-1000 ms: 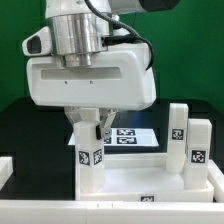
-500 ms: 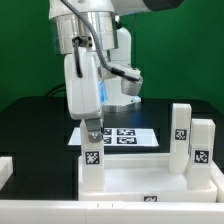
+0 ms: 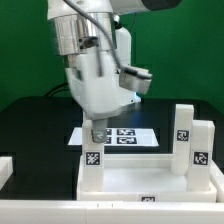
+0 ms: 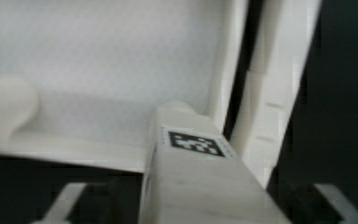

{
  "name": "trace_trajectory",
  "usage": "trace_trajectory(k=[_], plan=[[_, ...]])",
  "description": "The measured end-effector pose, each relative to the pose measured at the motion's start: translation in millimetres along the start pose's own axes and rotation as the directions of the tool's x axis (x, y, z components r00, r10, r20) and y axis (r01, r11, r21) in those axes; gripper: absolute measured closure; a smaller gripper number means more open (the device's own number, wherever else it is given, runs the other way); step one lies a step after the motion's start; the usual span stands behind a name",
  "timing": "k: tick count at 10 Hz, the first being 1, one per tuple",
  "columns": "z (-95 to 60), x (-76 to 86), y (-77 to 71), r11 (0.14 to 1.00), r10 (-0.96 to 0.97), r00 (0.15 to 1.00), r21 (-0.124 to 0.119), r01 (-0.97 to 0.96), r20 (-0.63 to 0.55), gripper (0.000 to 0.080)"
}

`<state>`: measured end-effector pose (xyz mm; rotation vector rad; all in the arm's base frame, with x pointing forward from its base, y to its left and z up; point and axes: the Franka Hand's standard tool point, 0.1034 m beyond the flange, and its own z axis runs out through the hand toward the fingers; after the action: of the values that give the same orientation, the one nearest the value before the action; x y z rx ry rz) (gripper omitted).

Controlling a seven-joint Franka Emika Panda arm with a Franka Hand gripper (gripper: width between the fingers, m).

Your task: Assemble desk

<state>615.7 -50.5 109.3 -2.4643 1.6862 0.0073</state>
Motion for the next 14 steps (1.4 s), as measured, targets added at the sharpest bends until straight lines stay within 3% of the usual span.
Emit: trace_trajectory(k=[1, 2, 5, 7, 8, 11, 12, 13, 14], plan=[[-0.2, -6.3, -1.2, 0.988, -0.150, 0.989, -0.025, 0.150, 0.016, 0.0224], [-0.1, -6.0, -1.5, 0.974, -0.226, 0.974, -0.023, 0.227, 0.016, 0.0173], [-0.2, -4.5, -0.6, 0.910, -0.414, 0.910, -0.020, 0.415, 0.019, 0.0154], [-3.1, 3.5, -5.2, 0.614, -0.789, 0.614, -0.063, 0.787, -0.017, 0.0150], [-3.6, 8.7, -6.0, 0.504, -0.864, 0.502, -0.071, 0.861, -0.045, 0.0150], [-2.2, 12.2, -0.3, 0.545, -0.838, 0.541, -0.078, 0.835, -0.069, 0.0179], [-1.9, 12.2, -0.2, 0.569, -0.822, 0.565, -0.075, 0.819, -0.071, 0.0358], [-2.0, 11.8, -0.7, 0.667, -0.745, 0.662, -0.066, 0.742, -0.081, 0.0358], [-3.1, 12.3, -2.1, 0.749, -0.662, 0.743, -0.058, 0.660, -0.096, 0.0516]])
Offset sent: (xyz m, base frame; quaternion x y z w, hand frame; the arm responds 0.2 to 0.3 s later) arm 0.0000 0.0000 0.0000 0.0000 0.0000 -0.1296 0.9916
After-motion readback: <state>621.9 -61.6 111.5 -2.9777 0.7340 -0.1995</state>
